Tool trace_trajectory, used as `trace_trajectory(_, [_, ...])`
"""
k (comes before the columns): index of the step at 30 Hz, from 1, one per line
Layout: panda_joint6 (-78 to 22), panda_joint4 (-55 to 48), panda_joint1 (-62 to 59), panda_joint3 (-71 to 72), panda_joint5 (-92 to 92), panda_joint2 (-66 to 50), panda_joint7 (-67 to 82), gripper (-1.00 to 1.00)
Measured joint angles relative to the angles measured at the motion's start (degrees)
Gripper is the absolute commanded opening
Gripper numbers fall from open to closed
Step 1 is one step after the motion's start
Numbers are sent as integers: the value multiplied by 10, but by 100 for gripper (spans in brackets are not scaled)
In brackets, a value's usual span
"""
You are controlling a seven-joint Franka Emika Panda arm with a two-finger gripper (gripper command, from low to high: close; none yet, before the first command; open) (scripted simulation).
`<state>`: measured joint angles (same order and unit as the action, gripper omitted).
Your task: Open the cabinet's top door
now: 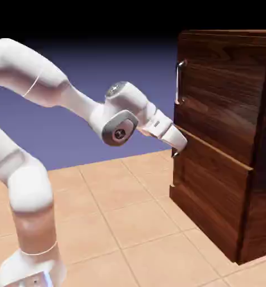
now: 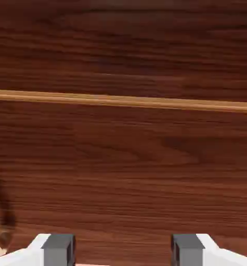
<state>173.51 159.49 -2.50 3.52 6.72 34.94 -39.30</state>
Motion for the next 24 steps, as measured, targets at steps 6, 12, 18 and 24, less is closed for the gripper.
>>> trace_trajectory(6, [-11, -34, -71, 78, 150, 51, 70, 0])
trace_trajectory(12, [-22, -67, -142, 157, 299, 101, 140, 0])
trace_trajectory(18, [-33, -101, -213, 235, 449, 152, 210, 0])
trace_trajectory(24, [-44, -135, -283, 313, 598, 203, 281, 0])
